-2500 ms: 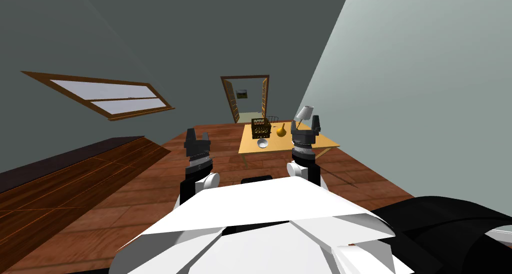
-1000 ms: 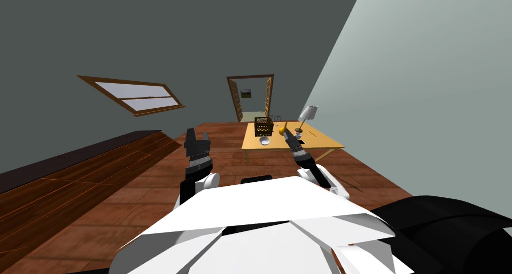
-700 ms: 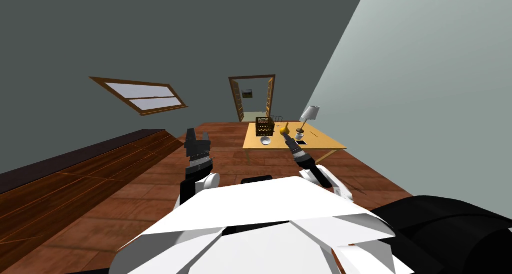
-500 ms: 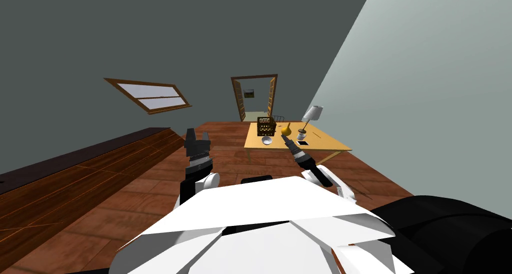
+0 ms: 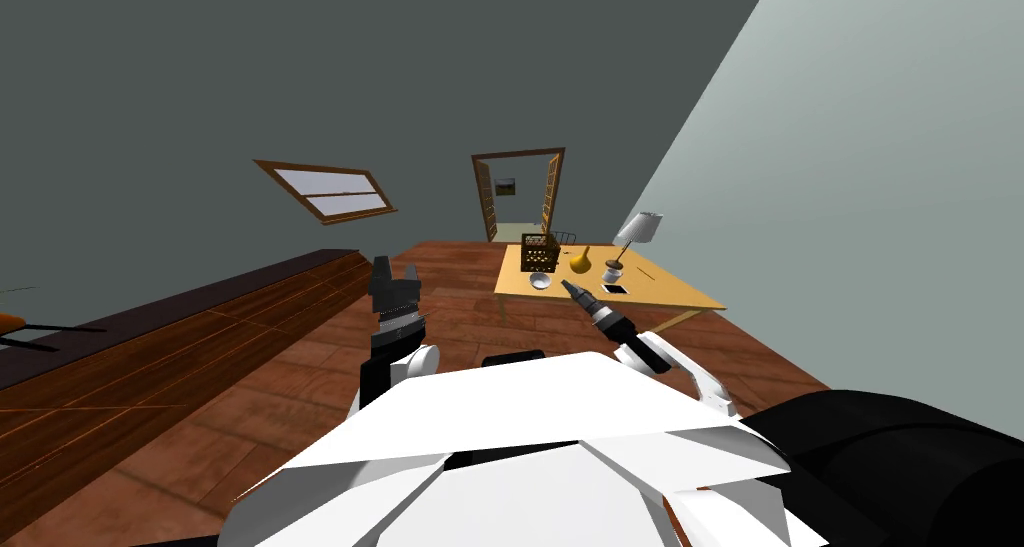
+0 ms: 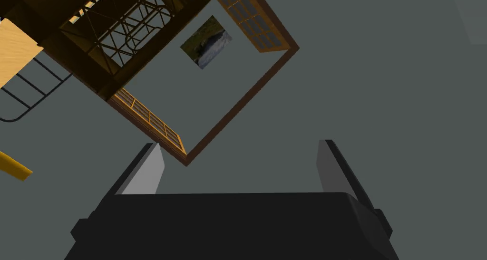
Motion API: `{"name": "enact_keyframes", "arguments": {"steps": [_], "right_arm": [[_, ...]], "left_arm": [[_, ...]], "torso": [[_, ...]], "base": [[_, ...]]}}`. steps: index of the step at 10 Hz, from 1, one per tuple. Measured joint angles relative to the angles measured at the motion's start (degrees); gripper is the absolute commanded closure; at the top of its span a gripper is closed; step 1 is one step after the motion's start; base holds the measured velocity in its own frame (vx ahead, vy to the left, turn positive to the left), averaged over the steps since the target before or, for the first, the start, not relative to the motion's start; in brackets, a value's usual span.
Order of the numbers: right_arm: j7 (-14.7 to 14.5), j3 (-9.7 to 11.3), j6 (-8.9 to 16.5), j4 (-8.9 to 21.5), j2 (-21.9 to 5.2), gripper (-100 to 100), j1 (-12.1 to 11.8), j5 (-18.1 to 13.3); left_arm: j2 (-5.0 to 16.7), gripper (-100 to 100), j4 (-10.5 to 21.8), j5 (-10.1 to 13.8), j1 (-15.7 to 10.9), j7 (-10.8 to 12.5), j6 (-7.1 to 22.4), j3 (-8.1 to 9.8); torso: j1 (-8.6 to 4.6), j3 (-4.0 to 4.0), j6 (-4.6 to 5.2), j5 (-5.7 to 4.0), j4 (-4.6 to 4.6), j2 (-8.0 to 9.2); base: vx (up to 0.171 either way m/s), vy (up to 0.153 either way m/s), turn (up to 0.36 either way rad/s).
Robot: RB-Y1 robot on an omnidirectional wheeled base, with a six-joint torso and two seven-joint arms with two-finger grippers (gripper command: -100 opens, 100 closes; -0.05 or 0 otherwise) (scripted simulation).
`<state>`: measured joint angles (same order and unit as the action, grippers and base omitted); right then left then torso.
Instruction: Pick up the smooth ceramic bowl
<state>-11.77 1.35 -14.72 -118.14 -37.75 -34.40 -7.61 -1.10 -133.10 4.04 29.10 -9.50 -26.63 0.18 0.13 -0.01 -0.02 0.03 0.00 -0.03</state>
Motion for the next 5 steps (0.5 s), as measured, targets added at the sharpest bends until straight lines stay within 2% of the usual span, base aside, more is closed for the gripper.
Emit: {"name": "enact_keyframes", "arguments": {"steps": [1,3,4,5], "right_arm": [[-0.49,-0.07,0.73,0.38,-1.10,-100,-0.49,-0.21],[-2.12,0.42,3.11,3.11,-4.93,-100,-1.30,-1.17],[-3.99,1.39,4.10,5.31,-5.82,-100,-2.10,-2.30],[-4.78,1.63,5.09,5.87,-7.19,-100,-2.31,-2.53]], "left_arm": [[0.00,0,0.00,0.00,0.01,0.00,0.00,0.00],[0.00,0,0.00,0.00,0.00,0.00,0.00,0.00],[0.00,0,0.00,0.00,0.00,0.00,0.00,0.00],[0.00,0,0.00,0.00,0.01,0.00,0.00,0.01]], "torso": [[-0.03,-0.01,0.04,0.00,0.00,-0.01],[0.04,-0.04,0.00,0.01,-0.02,-0.07],[0.12,-0.08,0.01,0.02,-0.03,-0.13],[0.06,-0.06,0.04,0.03,-0.02,-0.10]], "base": [[0.009,0.035,0.148],[0.035,0.071,0.257],[0.030,0.053,0.080],[0.038,0.048,0.166]]}}
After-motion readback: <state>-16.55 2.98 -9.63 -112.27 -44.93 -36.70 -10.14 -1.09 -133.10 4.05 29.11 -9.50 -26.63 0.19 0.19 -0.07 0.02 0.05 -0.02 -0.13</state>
